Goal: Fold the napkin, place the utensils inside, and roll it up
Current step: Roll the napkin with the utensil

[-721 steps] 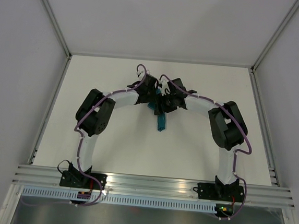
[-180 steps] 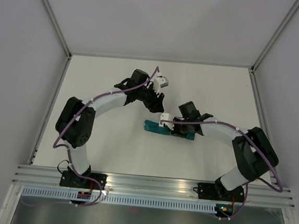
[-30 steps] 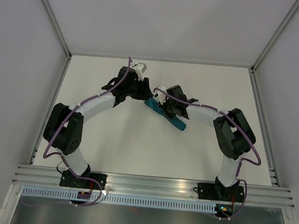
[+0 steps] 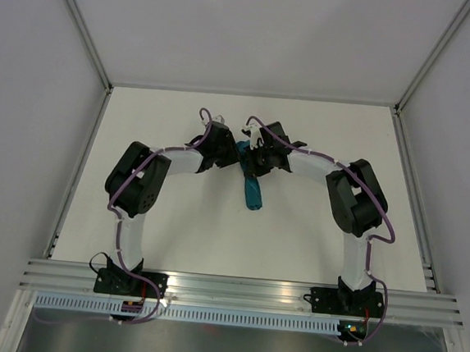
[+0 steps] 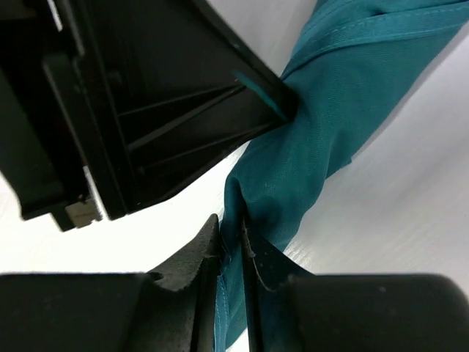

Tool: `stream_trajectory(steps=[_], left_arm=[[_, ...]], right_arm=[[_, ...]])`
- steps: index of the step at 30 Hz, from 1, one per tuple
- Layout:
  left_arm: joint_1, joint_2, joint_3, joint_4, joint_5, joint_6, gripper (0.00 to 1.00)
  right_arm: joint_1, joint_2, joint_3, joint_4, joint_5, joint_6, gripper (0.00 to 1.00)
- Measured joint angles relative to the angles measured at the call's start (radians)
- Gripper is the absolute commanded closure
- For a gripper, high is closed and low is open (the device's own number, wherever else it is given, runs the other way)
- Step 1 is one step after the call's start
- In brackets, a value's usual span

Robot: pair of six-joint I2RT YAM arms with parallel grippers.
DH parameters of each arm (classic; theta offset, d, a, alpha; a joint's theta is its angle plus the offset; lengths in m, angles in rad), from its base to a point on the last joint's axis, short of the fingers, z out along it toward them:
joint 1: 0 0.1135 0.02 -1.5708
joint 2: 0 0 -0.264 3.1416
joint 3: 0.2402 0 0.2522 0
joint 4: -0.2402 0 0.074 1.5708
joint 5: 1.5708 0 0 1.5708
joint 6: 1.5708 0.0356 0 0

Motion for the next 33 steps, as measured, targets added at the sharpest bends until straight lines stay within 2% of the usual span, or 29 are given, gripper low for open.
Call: stream_trajectory(steps=[5,15,25,33], left_arm=[[-0.003,0.011,0.020,-0.004,-0.013,-0.001,0.55],[-0.016,0.026,0.053,-0.028,-0.031,-0.001,0.55],[-0.016,0.033,0.093,-0.051,-0.039,0.000,0.56],[-0.016,0.053,0.105,-0.061,-0.038,0.000,0.56]], right_arm=[[0.001,-0.002,0.007,-0.025,-0.010,-0.004,0.69],[0.002,-0.024,0.017,-0.109,-0.029,-0.035,0.48],[-0.006,-0.048,0.045,-0.223,-0.031,-0.055,0.47],[-0.072,-0.103,0.103,-0.265,-0.050,-0.057,0.48]])
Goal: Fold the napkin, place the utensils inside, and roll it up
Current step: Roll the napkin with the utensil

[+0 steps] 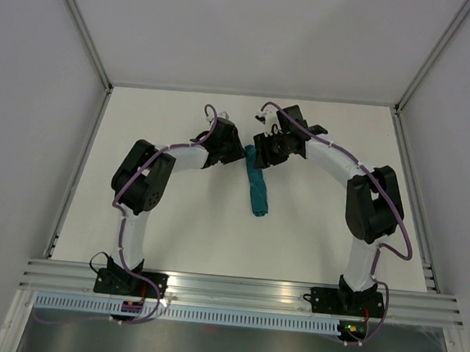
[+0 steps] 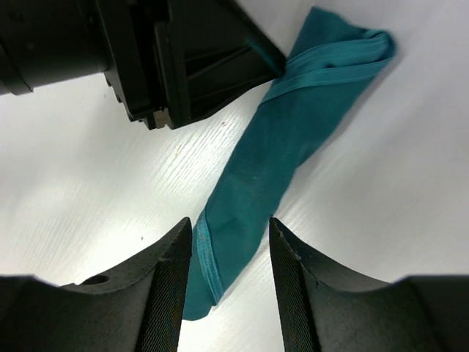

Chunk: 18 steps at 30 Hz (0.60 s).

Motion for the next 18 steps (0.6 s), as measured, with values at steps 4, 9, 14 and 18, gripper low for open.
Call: stream_trajectory(steps=[4,9,14,18], left_arm=[[0.000,0.005,0.007,-0.007,0.000,0.000,0.56],[0.000,0.006,0.028,-0.013,0.000,0.000,0.56],[0.000,0.032,0.071,-0.019,0.002,0.002,0.56],[0.000,0.064,0.109,-0.031,0.015,0.002,0.56]], right_arm=[[-0.039,-0.020,0.013,0.001,-0.005,0.000,0.51],[-0.057,-0.020,0.012,-0.005,-0.004,0.000,0.52],[-0.057,-0.020,-0.003,-0.006,-0.004,-0.007,0.53],[-0.063,-0.020,-0.028,-0.006,-0.004,-0.008,0.53]])
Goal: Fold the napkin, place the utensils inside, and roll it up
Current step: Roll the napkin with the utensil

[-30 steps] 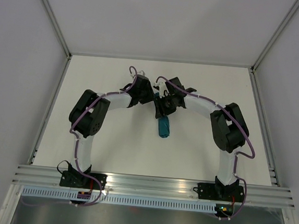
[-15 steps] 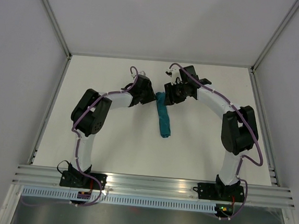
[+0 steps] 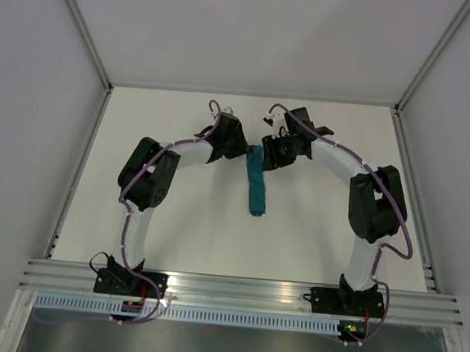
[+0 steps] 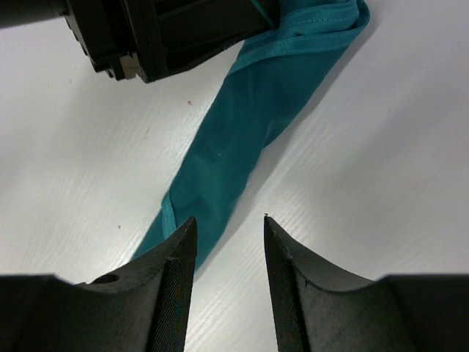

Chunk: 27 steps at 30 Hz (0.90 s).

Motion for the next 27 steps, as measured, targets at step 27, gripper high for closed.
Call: stream_trajectory(steps=[27], left_arm=[[0.000,-0.952,-0.279,-0.251,-0.013,0.275,0.46]], right_arm=[[-0.337,-0.673,-0.171,-0.071,0.004,-0.101,0.21]])
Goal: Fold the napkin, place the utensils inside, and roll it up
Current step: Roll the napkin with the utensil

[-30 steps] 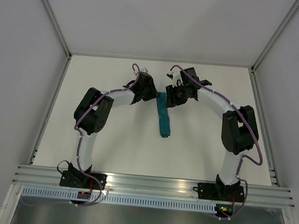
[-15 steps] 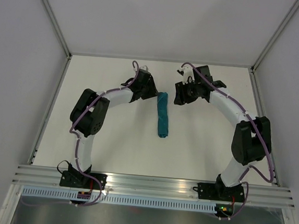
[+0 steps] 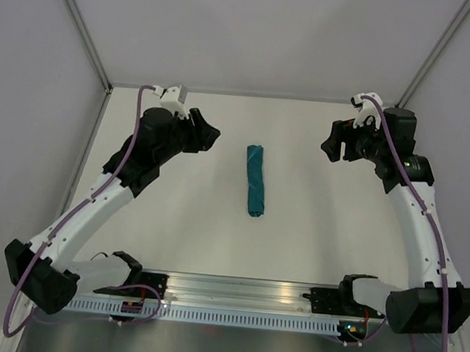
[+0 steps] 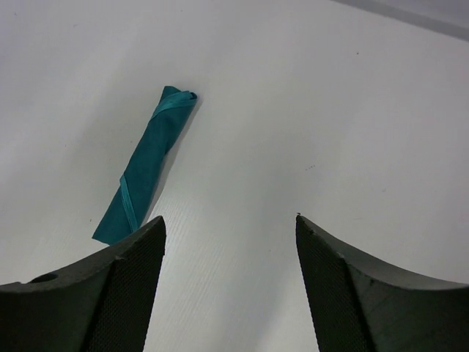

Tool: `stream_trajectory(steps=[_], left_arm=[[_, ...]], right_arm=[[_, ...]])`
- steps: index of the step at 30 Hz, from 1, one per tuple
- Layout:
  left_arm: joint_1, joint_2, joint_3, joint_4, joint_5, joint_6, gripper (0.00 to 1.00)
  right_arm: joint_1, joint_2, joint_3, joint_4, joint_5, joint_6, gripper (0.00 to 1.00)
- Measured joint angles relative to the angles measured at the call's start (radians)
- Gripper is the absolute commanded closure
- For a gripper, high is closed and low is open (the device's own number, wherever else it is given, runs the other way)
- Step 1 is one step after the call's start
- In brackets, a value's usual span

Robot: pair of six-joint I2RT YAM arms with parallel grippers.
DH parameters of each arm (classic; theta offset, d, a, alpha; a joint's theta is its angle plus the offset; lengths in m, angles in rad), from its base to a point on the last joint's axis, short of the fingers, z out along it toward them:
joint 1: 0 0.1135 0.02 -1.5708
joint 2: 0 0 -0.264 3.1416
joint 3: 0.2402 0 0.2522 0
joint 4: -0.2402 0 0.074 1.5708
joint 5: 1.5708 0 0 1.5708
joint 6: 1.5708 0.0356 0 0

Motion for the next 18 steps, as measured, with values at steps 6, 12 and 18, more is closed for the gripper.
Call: stream_trajectory(steps=[6,12,18], left_arm=[[0.000,-0.209,-0.090,-0.146,-0.002,0.077,0.45],[0.000,-0.335,-0.167,-0.219,-0.018,0.161,0.43],[0.000,-0.422,-0.241,-0.243,-0.033,0.220,0.42]], right_arm=[[-0.048,-0.159,-0.034,-0.018,0.024,-0.007,0.19],[-0.061,-0.188,-0.111,0.005,0.025,-0.001,0.19],[-0.064,-0.165,-0.165,0.025,0.024,0.006,0.17]])
